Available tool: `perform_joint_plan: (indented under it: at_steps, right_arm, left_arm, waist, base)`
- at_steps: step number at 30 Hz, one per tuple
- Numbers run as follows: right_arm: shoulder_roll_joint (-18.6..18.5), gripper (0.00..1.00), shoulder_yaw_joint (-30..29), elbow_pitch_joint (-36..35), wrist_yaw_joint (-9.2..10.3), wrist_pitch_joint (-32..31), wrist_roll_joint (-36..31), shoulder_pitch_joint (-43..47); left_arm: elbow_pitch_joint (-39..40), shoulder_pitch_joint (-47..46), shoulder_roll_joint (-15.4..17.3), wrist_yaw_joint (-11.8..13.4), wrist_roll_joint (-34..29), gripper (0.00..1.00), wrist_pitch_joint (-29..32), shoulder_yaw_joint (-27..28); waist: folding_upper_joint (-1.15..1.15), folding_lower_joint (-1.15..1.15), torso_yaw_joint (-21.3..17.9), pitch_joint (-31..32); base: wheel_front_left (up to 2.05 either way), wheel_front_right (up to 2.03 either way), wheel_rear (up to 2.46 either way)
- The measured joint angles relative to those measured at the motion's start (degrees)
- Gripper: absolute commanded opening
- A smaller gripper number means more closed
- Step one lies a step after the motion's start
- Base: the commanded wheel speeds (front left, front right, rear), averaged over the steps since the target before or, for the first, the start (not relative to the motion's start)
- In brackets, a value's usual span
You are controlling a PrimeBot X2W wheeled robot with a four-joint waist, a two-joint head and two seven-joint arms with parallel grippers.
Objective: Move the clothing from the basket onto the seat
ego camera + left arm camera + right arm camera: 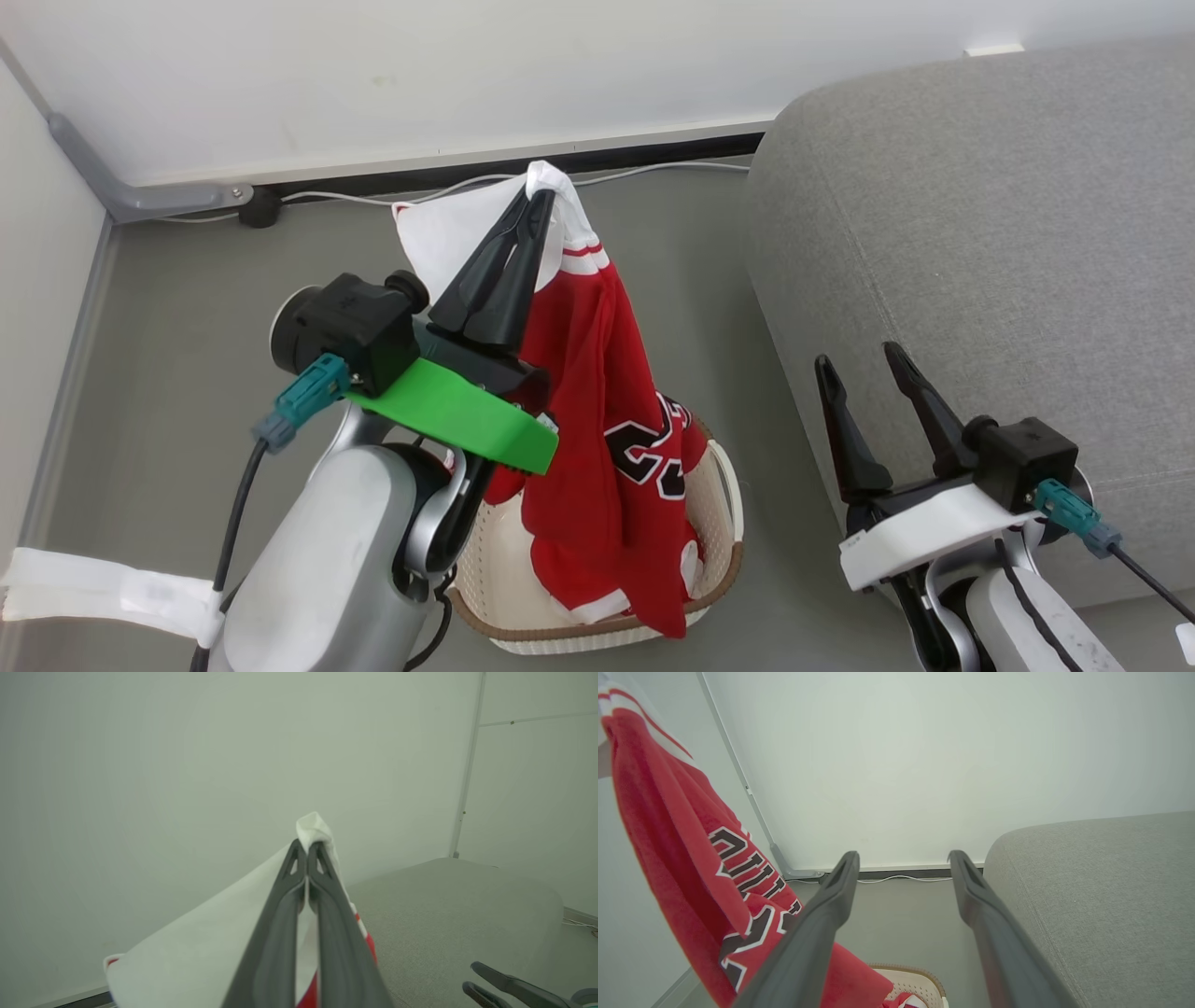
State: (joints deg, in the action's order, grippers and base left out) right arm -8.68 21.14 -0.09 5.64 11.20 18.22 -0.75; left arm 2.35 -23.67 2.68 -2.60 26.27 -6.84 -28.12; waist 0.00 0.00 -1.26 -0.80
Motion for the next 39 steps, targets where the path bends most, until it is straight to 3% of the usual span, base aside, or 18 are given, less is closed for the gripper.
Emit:
perform_joint_plan:
  at_steps: [7,15,22,38,39]
  right_arm:
    - [0.20,1.00,1.16,-4.42,-0.12,0.01,-0.13,-0.30]
    - [2.04,1.00,8.93,-11.21,-4.28,-2.10,-0.93,-4.41]
    - [3.21,1.00,15.37,-10.82,-7.14,-5.48,-0.94,-4.77]
    - [3.47,1.00,16.07,-2.90,-7.12,-8.69,-1.03,-6.48]
    - [3.49,0.88,16.13,-2.61,-7.14,-8.80,-1.03,-6.62]
  left_arm:
    - [2.13,0.36,0.20,0.59,0.00,0.00,0.78,-0.03]
    - [3.83,1.47,0.37,0.82,0.00,0.00,1.86,-0.31]
    - [5.22,1.64,0.38,1.09,0.00,0.00,2.83,-1.07]
    - [8.10,1.82,0.38,1.19,0.00,0.00,3.86,-2.56]
    - [8.39,1.90,0.38,1.20,0.00,0.00,3.93,-2.60]
  waist:
    - [0.00,0.00,0.07,-0.08]
    - [0.00,0.00,0.05,0.09]
    - [0.00,0.00,0.18,0.18]
    - [0.00,0.00,1.06,-0.08]
    - [0.00,0.00,1.08,-0.16]
  base:
    - [0.00,0.00,0.00]
    - [0.00,0.00,0.00]
    - [0.00,0.00,0.00]
    - [0.00,0.00,0.00]
    - [0.00,0.00,0.00]
